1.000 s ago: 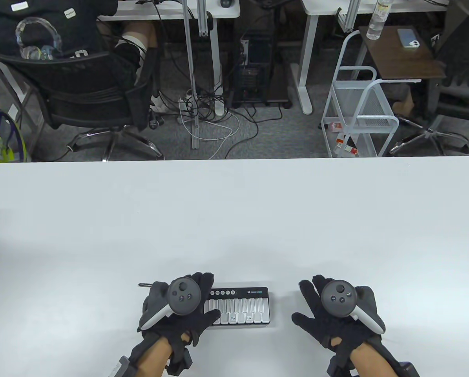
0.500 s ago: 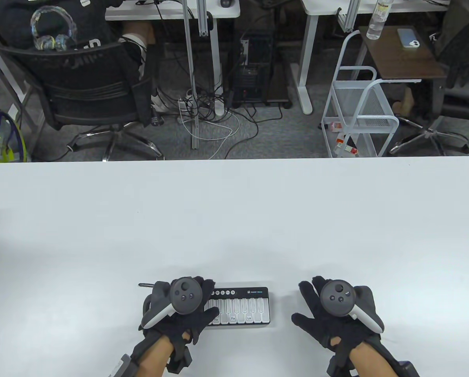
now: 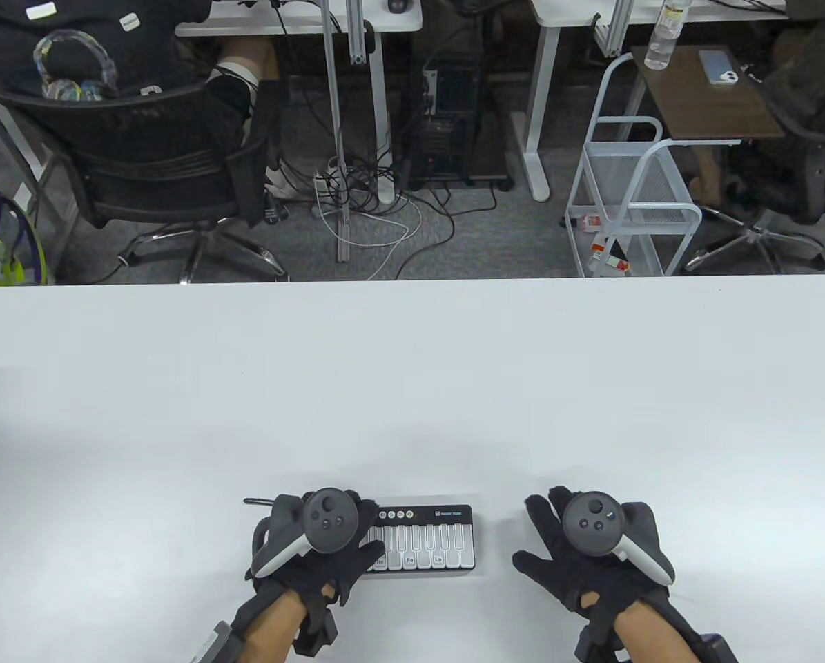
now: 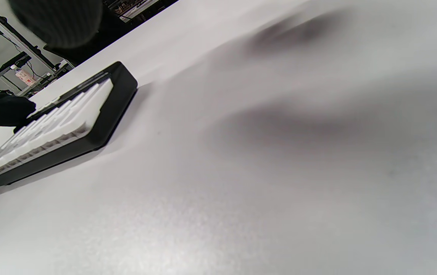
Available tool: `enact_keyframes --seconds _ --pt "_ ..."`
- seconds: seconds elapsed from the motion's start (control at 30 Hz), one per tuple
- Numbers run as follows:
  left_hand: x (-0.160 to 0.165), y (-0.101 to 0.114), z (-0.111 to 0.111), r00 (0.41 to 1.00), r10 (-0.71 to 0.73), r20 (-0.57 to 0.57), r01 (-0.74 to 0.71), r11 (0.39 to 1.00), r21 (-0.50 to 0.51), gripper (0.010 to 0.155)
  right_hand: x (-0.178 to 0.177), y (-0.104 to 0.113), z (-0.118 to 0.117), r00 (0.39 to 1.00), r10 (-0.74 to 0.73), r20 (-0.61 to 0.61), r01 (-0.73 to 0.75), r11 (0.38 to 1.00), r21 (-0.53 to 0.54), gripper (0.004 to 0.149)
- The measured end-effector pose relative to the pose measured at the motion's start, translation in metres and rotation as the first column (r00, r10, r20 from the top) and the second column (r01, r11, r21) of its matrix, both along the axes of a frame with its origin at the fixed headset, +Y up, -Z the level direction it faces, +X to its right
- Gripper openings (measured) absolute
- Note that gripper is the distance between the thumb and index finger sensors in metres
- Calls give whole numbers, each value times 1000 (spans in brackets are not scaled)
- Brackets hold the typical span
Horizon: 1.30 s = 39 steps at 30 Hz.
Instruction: Press Re-Fa-La on toy piano
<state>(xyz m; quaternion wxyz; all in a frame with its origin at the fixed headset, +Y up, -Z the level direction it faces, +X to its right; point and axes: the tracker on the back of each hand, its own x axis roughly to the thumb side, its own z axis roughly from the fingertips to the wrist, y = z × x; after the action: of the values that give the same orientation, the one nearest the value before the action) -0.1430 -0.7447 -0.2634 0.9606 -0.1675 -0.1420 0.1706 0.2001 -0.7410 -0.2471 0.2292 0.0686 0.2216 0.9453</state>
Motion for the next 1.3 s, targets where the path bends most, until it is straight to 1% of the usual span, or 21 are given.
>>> enact_keyframes --seconds 0.83,1.17,1.3 --pt "0 -1 -1 1000 6 -11 -6 1000 -17 66 0 -2 -1 1000 -1 3 2 1000 -7 83" --pt "2 -1 -1 1000 -12 -8 12 1000 -15 66 1 -2 -1 1000 0 4 0 1000 -7 83" --pt "4 0 0 999 -42 -3 42 999 -5 66 1 -3 -1 1000 2 4 -2 1000 -5 83"
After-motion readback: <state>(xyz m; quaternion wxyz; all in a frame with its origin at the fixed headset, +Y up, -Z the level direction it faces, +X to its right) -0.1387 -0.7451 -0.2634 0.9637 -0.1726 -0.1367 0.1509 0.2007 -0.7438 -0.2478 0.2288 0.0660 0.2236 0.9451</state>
